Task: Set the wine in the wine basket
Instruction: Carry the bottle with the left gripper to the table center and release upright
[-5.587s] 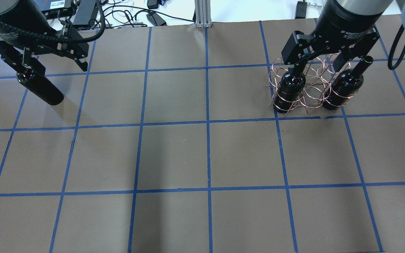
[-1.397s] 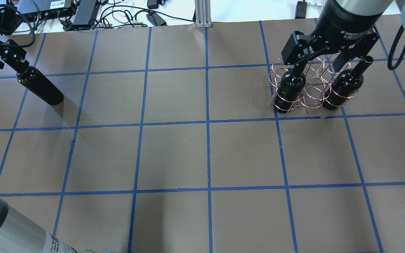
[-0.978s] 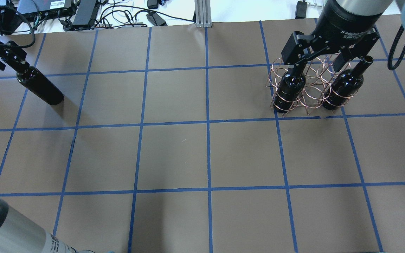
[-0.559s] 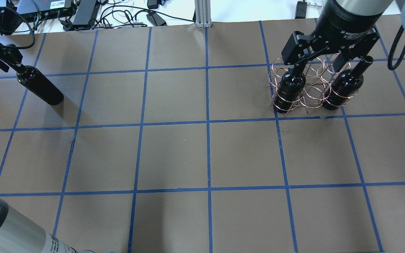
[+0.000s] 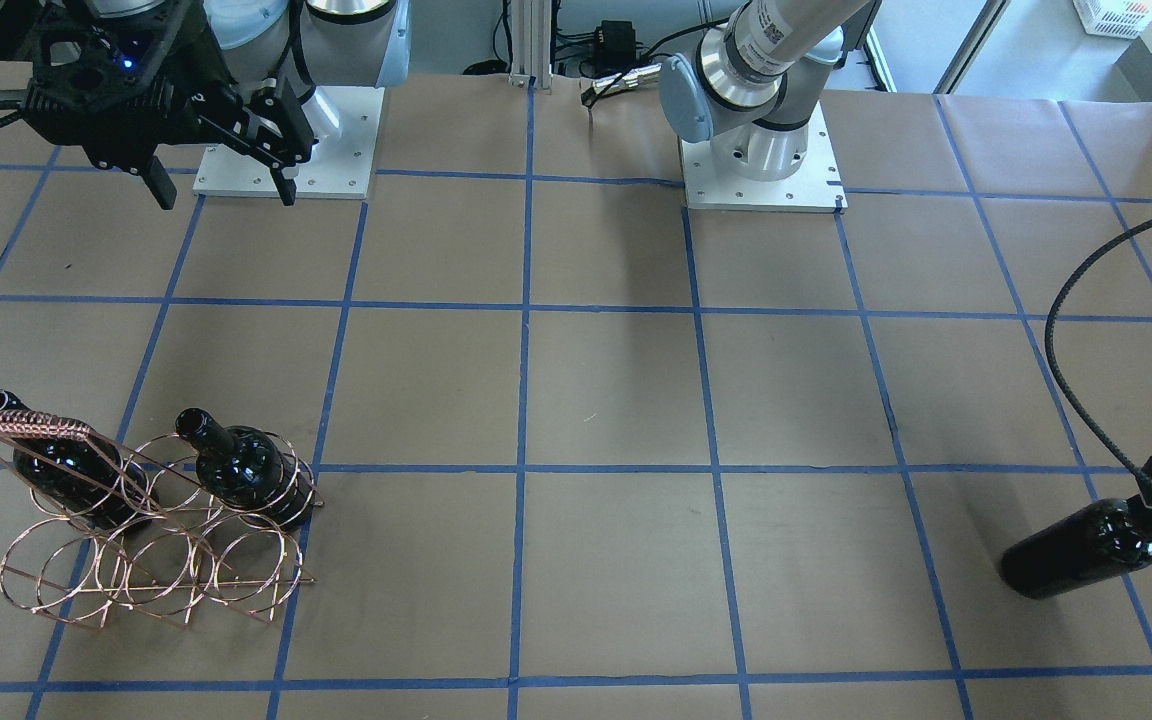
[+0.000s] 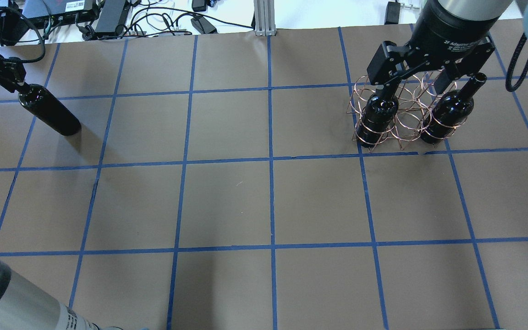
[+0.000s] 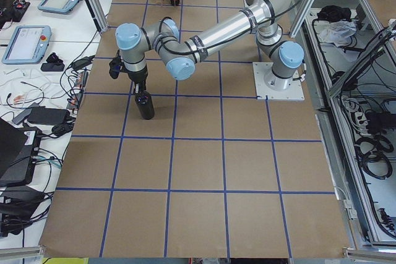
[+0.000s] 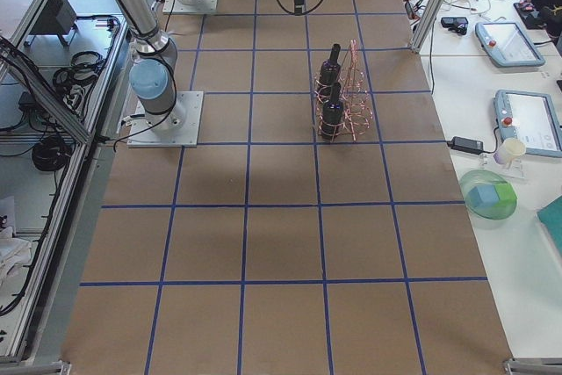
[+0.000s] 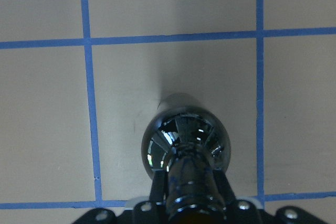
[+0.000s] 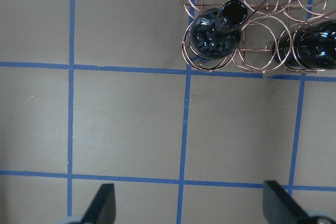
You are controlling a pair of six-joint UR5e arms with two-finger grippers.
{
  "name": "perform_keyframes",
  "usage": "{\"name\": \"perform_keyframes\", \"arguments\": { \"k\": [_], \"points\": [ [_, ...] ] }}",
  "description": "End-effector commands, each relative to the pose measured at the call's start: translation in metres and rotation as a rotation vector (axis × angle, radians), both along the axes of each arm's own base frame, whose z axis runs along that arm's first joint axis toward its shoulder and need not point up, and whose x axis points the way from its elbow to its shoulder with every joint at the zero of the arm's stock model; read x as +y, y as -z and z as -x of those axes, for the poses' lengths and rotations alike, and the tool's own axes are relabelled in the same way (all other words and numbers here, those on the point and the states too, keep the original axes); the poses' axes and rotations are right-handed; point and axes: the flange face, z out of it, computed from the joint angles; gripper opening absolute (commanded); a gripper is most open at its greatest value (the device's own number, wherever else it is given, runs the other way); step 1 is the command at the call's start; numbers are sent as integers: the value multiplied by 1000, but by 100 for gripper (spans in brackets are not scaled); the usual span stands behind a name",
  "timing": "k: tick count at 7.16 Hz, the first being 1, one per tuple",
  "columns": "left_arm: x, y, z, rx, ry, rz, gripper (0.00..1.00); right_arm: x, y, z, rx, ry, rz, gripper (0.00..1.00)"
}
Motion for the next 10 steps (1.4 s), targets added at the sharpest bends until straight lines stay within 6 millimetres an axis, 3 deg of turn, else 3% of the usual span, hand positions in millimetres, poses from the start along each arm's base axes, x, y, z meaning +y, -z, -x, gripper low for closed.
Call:
{"name": "perform_keyframes", "arguments": {
  "k": [1, 3, 4, 6, 8, 10],
  "points": [
    [3, -39, 36, -31, 33, 48, 0, 0, 0, 0, 0, 0, 0, 100],
    [3, -74, 113, -30, -60, 98, 0, 0, 1, 0, 0, 0, -2, 100],
    [8, -82, 152, -20, -74, 107, 0, 0, 1, 0, -1, 0, -2, 100],
    [25, -75, 223, 15, -140, 89, 0, 0, 1, 0, -1, 0, -2, 100],
    [41, -87, 294, 31, -158, 105, 0, 0, 1, 0, -1, 0, -2, 100],
    [65, -81, 355, 43, -156, 88, 0, 0, 1, 0, -1, 0, 0, 100]
  ]
}}
